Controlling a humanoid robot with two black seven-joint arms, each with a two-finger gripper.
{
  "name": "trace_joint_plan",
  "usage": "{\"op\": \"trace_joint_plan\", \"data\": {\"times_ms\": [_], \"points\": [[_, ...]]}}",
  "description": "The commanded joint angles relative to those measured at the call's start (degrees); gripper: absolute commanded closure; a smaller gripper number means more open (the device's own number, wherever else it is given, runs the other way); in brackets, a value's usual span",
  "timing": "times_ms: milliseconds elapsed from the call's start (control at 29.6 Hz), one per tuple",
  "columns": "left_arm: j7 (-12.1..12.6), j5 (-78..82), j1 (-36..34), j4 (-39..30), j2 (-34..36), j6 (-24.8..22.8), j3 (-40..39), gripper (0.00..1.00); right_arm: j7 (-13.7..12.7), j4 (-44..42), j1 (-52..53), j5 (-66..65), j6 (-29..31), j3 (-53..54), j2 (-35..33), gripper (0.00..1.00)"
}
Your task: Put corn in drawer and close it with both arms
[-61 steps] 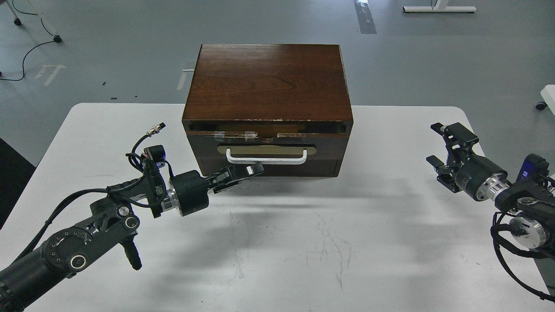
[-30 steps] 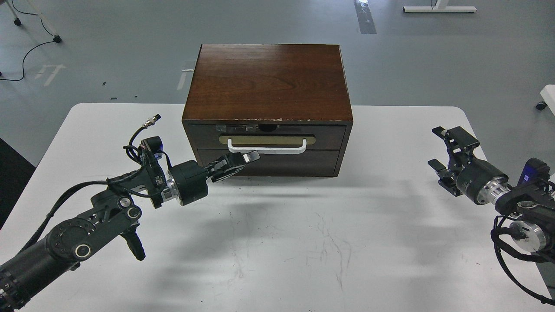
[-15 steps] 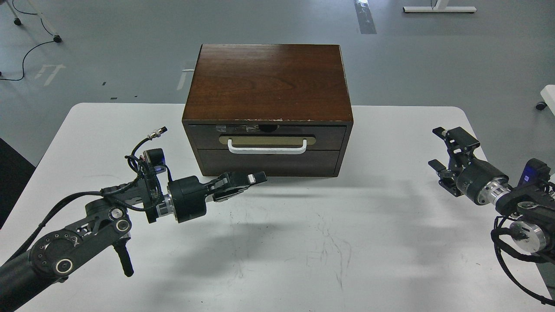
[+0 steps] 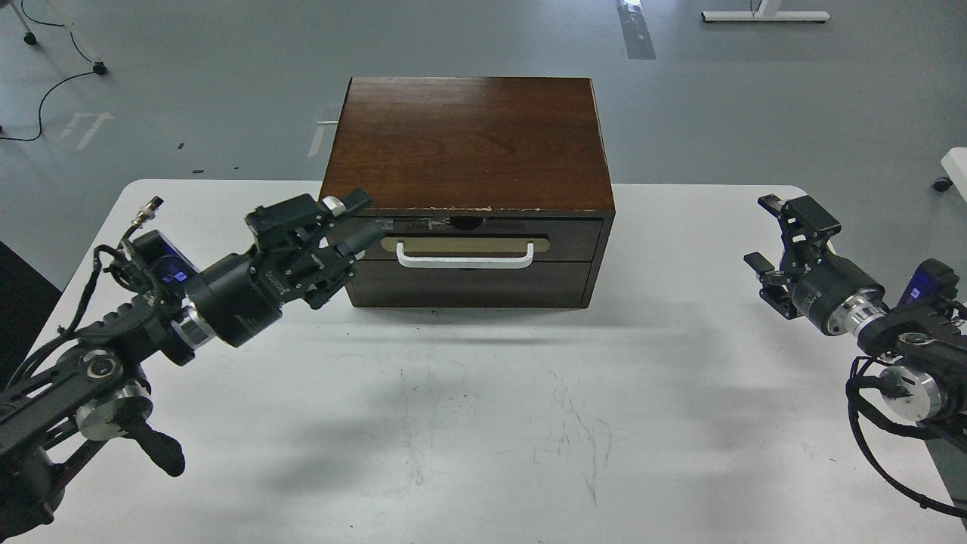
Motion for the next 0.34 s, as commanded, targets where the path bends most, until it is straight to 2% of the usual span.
{"op": "trace_joint_plan", "data": {"times_ms": [0,304], "points": [[0.01,-5.10,3.13,2.21,0.07,1.22,-0.45,0.00,0.00,-0.13,-0.01,0.29,-0.05,0.19,1.67,0.00],[0.01,-8.62,5.68,5.46,-0.02,-0.62,-0.45,0.00,0.00,-0.49,-0.53,3.63,-0.05,4.67,5.10,0.00]]}}
